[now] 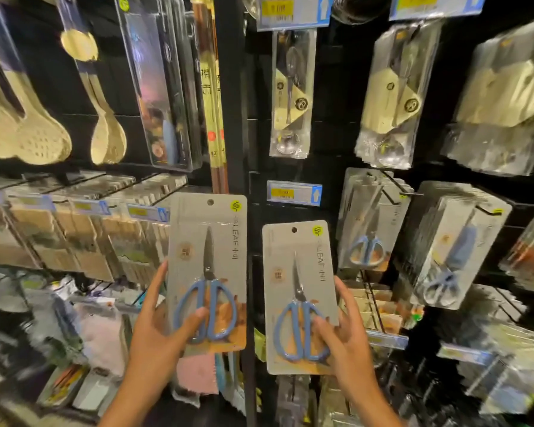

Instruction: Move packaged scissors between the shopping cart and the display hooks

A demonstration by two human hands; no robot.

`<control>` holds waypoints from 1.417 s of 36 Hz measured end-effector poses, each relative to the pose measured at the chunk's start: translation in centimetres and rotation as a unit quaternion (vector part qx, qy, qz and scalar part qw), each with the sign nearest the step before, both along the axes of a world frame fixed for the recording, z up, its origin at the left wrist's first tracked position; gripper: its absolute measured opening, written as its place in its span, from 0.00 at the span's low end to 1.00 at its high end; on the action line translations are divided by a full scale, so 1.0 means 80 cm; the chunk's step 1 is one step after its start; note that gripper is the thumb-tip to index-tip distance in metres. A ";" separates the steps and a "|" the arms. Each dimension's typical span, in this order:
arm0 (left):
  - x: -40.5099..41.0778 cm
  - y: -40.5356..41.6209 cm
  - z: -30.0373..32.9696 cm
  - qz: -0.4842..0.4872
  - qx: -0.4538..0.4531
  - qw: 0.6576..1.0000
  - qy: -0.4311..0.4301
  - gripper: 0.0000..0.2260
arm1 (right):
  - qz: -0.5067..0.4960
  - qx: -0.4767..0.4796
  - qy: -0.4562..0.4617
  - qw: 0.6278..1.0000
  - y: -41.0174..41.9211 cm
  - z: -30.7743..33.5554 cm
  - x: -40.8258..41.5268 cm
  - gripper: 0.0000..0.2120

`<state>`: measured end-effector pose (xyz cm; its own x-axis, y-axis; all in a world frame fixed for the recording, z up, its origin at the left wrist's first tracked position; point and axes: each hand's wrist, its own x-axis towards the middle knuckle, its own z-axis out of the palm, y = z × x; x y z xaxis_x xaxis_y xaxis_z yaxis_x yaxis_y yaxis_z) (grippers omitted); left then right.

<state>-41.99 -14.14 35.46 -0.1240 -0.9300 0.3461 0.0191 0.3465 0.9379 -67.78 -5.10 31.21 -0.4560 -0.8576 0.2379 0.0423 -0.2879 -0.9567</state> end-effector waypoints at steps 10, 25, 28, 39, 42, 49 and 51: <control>-0.006 -0.031 0.000 -0.010 -0.011 1.000 -0.001 0.39 | -0.010 -0.007 0.014 1.000 -0.035 -0.006 -0.010 0.31; 0.005 -0.073 -0.006 -0.072 -0.022 0.997 0.010 0.39 | -0.092 -0.023 0.034 0.995 -0.059 -0.019 0.016 0.30; 0.006 -0.073 -0.004 -0.086 -0.019 0.996 0.024 0.40 | -0.100 -0.020 0.054 0.993 -0.065 -0.019 0.019 0.31; 0.008 -0.075 0.002 -0.091 -0.030 0.995 0.034 0.40 | -0.106 -0.042 0.055 0.992 -0.088 -0.009 0.016 0.31; 0.007 -0.074 0.001 -0.093 -0.037 0.994 0.035 0.40 | -0.103 -0.056 0.052 0.992 -0.091 -0.006 0.014 0.32; 0.003 -0.073 0.002 -0.091 -0.030 0.995 0.035 0.40 | -0.104 -0.076 0.067 0.989 -0.102 0.000 0.010 0.32; 0.004 -0.075 0.000 -0.086 -0.038 0.995 0.033 0.40 | -0.099 -0.077 0.063 0.990 -0.106 0.005 0.008 0.32</control>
<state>-41.64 -20.17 35.48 -0.2544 -0.8679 0.4266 0.1454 0.4017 0.9041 -67.13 -13.61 31.63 -0.5697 -0.7034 0.4251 -0.1470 -0.4217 -0.8948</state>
